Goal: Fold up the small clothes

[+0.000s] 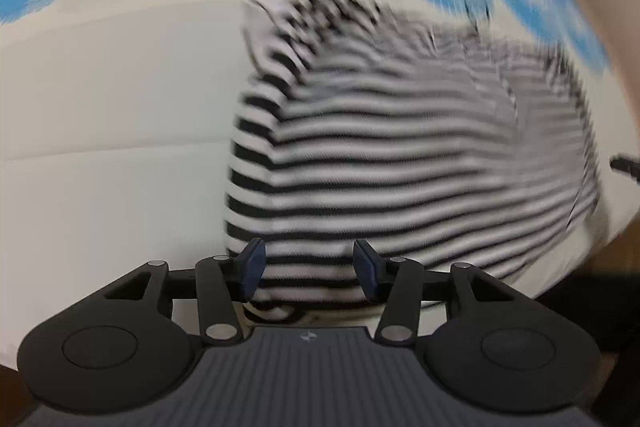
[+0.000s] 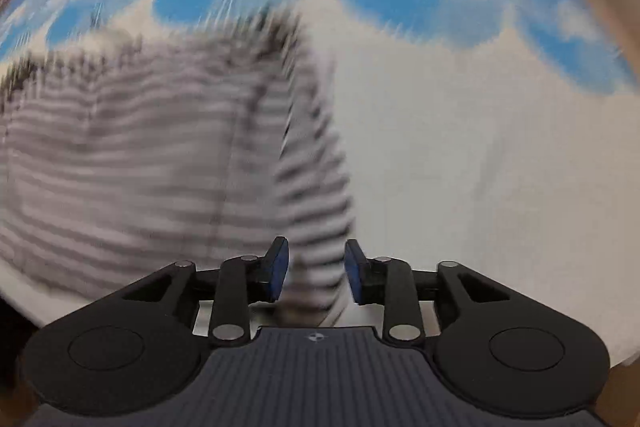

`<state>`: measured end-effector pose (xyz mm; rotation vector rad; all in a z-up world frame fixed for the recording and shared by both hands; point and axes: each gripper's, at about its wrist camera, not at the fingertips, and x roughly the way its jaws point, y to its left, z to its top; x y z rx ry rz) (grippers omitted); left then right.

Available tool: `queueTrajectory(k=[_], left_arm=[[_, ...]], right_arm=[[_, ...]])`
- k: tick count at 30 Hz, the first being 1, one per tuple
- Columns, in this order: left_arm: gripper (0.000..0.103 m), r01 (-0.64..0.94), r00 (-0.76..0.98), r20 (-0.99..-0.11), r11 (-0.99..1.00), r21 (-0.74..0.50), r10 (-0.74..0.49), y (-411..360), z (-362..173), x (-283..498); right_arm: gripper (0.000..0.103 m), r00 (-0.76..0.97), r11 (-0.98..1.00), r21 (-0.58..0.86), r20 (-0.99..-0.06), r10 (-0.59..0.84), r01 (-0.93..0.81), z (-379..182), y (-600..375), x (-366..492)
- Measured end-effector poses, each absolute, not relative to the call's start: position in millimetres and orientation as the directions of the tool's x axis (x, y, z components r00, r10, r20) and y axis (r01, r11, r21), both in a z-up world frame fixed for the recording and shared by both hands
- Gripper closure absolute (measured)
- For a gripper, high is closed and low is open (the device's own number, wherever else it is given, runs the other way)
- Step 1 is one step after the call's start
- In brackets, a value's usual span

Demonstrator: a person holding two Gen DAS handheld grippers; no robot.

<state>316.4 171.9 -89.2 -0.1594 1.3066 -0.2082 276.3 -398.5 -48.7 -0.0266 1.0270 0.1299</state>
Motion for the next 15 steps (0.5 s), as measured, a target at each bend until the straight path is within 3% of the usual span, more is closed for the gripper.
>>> queueTrajectory(k=[6, 11, 15], left_arm=[[0.048, -0.098, 0.278, -0.925, 0.950, -0.295, -0.258, 210.0, -92.4, 314.7], [0.029, -0.180, 0.302, -0.896, 0.903, -0.390, -0.327, 227.9, -108.0, 316.0], [0.028, -0.200, 0.282, -0.881, 0.875, -0.441, -0.379, 229.0, -132.8, 325.9]], right_arm=[[0.059, 0.655, 0.985, 0.170, -0.740, 0.151, -0.034, -10.2, -418.2, 260.7], [0.059, 0.652, 0.991, 0.129, -0.751, 0.109, -0.016, -18.8, -411.9, 256.5], [0.059, 0.634, 0.992, 0.128, -0.766, 0.101, -0.004, -27.8, -410.8, 261.6]])
